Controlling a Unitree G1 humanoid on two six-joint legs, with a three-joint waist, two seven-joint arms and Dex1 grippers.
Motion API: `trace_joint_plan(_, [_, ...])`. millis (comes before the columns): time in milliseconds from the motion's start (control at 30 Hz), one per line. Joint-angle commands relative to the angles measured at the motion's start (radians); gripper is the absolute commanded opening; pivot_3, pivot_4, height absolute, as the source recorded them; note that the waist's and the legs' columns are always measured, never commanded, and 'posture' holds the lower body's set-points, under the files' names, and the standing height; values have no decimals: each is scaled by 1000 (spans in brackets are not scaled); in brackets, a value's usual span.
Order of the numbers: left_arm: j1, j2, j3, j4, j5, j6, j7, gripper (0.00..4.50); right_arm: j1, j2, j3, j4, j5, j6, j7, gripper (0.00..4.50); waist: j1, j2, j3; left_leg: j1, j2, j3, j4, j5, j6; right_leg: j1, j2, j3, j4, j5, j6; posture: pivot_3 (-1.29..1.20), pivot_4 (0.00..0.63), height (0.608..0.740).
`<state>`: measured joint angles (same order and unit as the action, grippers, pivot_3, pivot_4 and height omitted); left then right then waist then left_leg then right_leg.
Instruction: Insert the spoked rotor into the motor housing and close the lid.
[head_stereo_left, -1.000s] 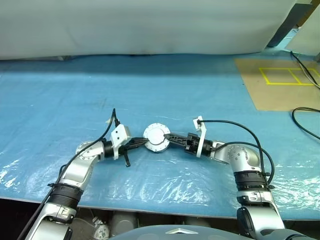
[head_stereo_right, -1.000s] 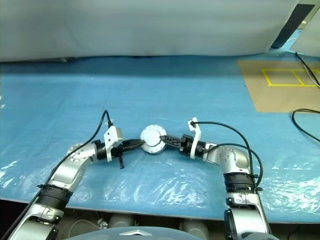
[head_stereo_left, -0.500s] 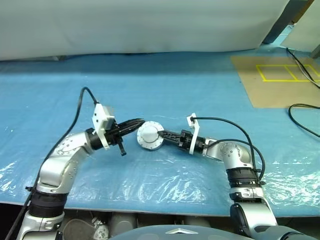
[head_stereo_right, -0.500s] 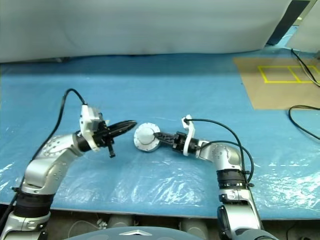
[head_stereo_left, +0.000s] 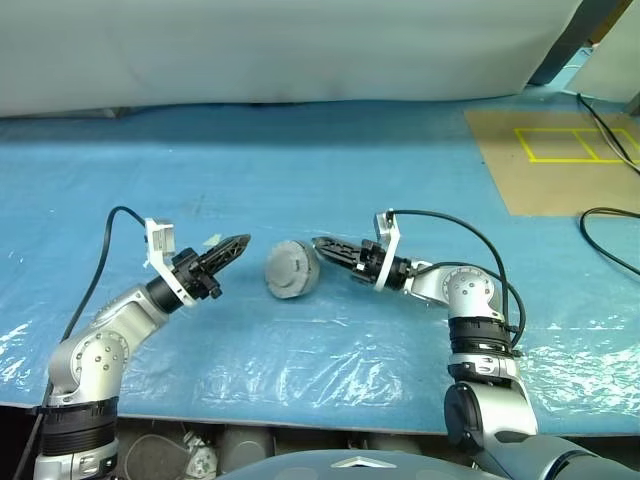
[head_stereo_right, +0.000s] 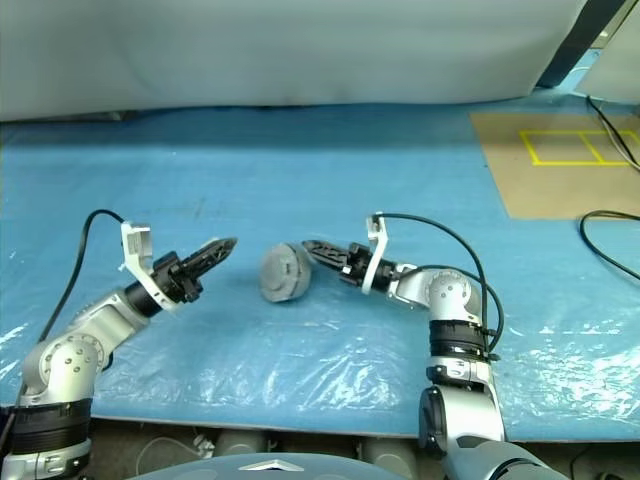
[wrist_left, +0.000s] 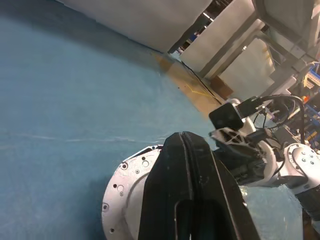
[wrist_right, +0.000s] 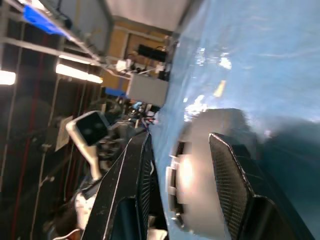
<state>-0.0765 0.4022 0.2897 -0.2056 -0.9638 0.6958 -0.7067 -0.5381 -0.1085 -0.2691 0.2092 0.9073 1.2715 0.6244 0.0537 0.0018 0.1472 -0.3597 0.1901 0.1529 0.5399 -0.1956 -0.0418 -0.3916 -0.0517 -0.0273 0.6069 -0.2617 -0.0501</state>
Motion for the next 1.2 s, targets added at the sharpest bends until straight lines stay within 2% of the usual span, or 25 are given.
trace_joint_plan(33, [4,2,34,11,8,-37,3,921,-9,4,-18,-36,36,15,-24,1851,3,-1,0,0,0,0,0,0,-1,0,0,0,0,0,0,0,150,740])
trace_joint_plan(367, [-25,13,-24,21,77,-80,-47,4340,30,-52,47,5,-44,-55,-4,1851,16,-1,0,1,0,-1,1,-2,-3,1,0,0,0,0,1,0,150,740])
trace_joint_plan(400, [-23,27,-59,17,110,-91,-77,4482,34,-55,47,-1,-43,-57,-1,1851,16,-1,0,1,0,-1,1,-2,-3,1,0,0,0,1,1,0,150,740])
trace_joint_plan(500, [-50,38,-127,21,171,-133,-127,4482,52,-70,81,-61,-61,-104,23,1851,17,-1,0,1,0,-1,1,-2,-3,1,0,0,0,1,2,0,150,740])
trace_joint_plan(600, [-98,16,-123,56,177,-146,-110,4482,63,-73,108,-130,-80,-177,43,1851,16,-1,1,0,0,-1,2,-2,-3,1,-1,0,1,1,2,0,150,740])
trace_joint_plan(733, [-141,4,-137,121,257,-216,-103,4482,41,-67,140,-226,-105,-277,51,1851,12,-1,1,1,-1,-2,3,-2,-3,2,0,0,2,1,2,0,150,740])
trace_joint_plan(767, [-142,4,-135,123,263,-224,-104,4482,34,-91,191,-265,-142,-310,73,1851,11,-1,1,1,-1,-2,3,-2,-3,2,0,0,2,1,2,0,150,740])
trace_joint_plan(833, [-141,2,-121,126,255,-221,-104,4500,16,-110,245,-293,-177,-338,88,1491,11,-1,1,1,-1,-3,3,-2,-3,2,0,0,2,2,3,0,150,740])
trace_joint_plan(900, [-135,11,-120,126,272,-238,-114,4500,4,-135,295,-296,-216,-371,110,939,12,-1,1,1,-2,-3,3,-2,-3,2,0,0,2,2,3,0,150,740])
trace_joint_plan(1000, [-93,49,-143,107,328,-295,-166,4500,-2,-233,521,-250,-458,-559,168,22,14,-2,0,0,-2,-3,3,-2,-3,2,0,0,1,2,3,0,150,740])
trace_joint_plan(1067, [-66,60,-142,94,337,-317,-185,4500,-17,-247,568,-207,-523,-643,189,22,13,-2,1,0,-2,-3,4,-2,-3,3,0,-1,1,2,3,0,150,740])
trace_joint_plan(1100, [-54,65,-138,85,335,-323,-193,4500,-24,-252,581,-200,-536,-675,215,456,13,-2,1,0,-2,-3,4,-2,-3,2,0,-1,1,2,3,0,150,740])
trace_joint_plan(1133, [-45,69,-134,77,332,-324,-198,4500,-30,-255,591,-195,-548,-705,240,644,13,-3,1,0,-2,-3,4,-2,-3,2,0,-1,1,2,3,0,150,740])
trace_joint_plan(1200, [-34,72,-126,69,333,-330,-197,4500,-45,-236,584,-167,-554,-733,255,1323,13,-4,2,-1,-1,-3,5,-2,-3,2,0,-1,2,2,3,0,150,740])
